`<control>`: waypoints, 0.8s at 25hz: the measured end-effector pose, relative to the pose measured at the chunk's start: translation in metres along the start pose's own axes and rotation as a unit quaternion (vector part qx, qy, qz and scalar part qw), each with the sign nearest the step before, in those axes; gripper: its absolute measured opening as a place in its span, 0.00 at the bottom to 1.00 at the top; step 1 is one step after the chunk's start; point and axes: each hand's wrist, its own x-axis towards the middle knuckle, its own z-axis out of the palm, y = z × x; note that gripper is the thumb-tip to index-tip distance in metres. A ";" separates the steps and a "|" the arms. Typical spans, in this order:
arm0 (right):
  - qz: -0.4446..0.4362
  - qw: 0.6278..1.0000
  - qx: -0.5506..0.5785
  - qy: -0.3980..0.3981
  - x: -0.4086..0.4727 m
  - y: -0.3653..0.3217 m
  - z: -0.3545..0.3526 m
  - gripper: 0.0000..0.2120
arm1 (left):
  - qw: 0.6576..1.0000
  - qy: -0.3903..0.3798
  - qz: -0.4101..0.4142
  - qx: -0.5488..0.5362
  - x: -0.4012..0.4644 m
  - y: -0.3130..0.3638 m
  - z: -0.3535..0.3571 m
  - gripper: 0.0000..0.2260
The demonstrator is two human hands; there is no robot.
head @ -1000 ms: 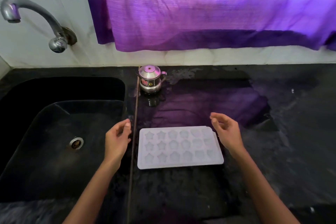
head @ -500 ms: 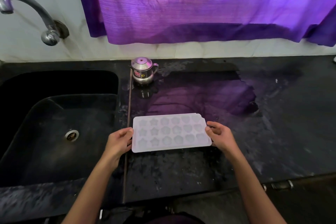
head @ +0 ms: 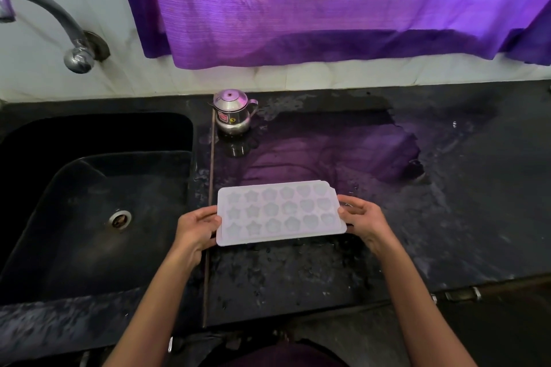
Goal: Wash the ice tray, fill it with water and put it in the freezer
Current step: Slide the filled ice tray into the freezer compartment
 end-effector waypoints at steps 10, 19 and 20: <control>0.016 0.998 0.068 0.005 -0.020 0.000 -0.014 0.15 | 1.000 -0.013 0.003 0.002 -0.003 0.006 0.003 0.08; 0.030 0.978 0.156 0.134 -0.115 0.033 -0.047 0.17 | 0.983 -0.157 0.020 0.092 -0.019 0.011 0.032 0.09; 0.032 0.973 0.168 0.158 -0.130 0.041 -0.048 0.17 | 0.978 -0.180 0.021 0.105 -0.022 0.010 0.036 0.09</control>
